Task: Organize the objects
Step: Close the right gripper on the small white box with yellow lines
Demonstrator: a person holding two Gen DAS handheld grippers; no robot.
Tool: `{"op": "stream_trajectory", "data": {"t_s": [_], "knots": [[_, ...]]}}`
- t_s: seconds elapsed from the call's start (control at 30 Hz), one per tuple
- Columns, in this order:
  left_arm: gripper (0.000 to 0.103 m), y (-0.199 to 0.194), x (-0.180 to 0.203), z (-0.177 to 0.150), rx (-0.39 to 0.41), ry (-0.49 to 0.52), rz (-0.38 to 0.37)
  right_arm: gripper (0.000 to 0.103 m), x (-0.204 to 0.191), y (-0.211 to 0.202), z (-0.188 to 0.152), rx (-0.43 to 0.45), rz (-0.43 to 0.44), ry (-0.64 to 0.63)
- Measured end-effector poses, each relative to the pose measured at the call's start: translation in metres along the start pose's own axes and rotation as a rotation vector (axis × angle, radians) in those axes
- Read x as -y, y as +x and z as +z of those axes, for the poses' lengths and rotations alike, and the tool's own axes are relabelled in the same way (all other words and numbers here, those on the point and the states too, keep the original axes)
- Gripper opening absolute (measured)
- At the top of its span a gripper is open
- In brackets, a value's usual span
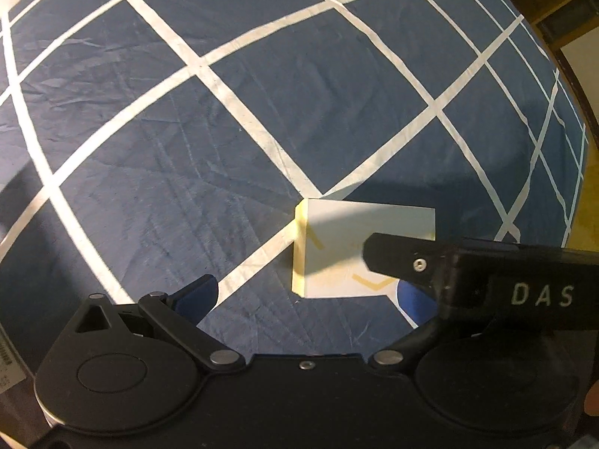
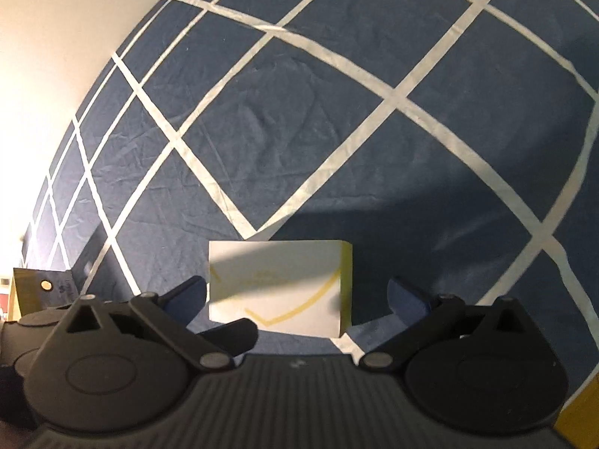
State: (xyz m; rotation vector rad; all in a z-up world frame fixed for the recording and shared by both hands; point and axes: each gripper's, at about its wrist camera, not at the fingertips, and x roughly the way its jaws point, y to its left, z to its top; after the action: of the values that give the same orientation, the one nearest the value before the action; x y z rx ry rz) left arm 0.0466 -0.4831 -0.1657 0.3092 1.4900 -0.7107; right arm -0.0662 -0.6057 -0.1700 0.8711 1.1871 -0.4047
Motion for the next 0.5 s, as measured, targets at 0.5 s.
{"op": "stream_trajectory", "data": {"t_s": [0.5], "knots": [[0.093,0.019,0.007,0.009,-0.034,0.011,-0.069,0.087,0.005,0.017,0.009,-0.03,0.015,0.019]]}}
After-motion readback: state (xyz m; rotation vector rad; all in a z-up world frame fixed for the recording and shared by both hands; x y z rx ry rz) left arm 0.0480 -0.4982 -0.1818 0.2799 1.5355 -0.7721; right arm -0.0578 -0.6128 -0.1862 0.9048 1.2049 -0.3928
